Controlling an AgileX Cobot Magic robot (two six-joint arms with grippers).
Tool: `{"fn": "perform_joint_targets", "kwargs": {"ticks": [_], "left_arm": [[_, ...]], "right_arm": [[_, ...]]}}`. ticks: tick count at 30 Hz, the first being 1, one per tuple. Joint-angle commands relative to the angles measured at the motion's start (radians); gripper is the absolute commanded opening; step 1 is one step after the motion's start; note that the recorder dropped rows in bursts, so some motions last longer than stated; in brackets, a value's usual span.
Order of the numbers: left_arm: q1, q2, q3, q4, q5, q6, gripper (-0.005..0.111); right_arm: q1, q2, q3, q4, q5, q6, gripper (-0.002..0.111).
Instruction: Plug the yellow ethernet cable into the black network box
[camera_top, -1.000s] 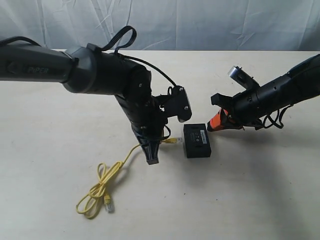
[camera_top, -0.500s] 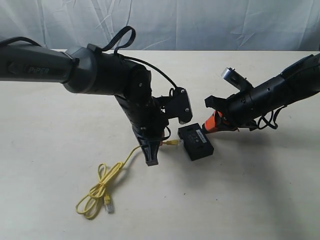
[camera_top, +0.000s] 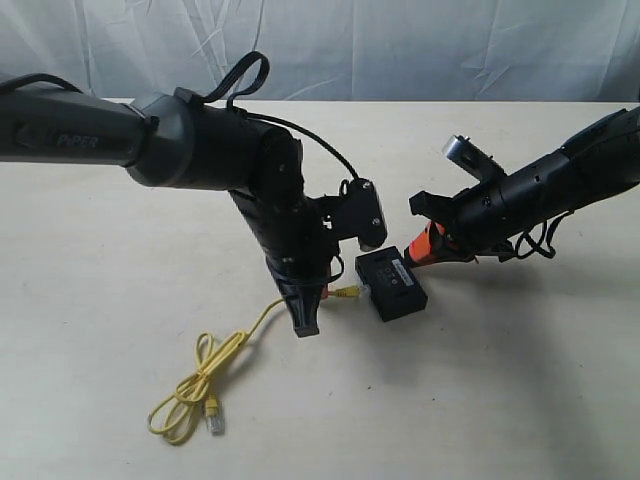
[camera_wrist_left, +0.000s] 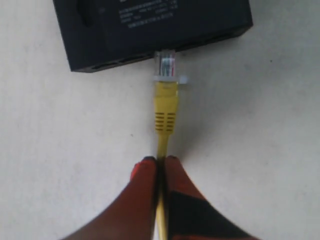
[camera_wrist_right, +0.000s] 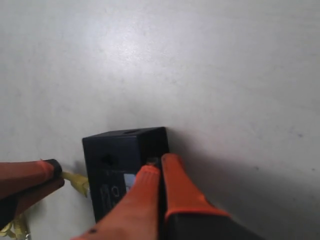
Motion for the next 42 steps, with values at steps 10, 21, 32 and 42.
{"fn": "perform_joint_targets", "kwargs": {"ticks": [10, 21, 32, 42], "left_arm": [[-0.002, 0.003, -0.004, 0.013, -0.051, -0.043, 0.0], [-0.006, -0.01, -0.004, 0.024, 0.007, -0.09, 0.0], [-0.013, 0.002, -0.004, 0.011, 0.015, -0.137, 0.0], [-0.013, 0.003, -0.004, 0.001, -0.032, -0.137, 0.0]], "right_arm": [[0.001, -0.005, -0.002, 0.002, -0.003, 0.0, -0.001], [0.001, -0.005, -0.002, 0.013, -0.003, 0.013, -0.001], [-0.062, -0.005, -0.002, 0.025, 0.013, 0.029, -0.001], [-0.051, -0.005, -0.002, 0.031, 0.013, 0.029, -0.001]]}}
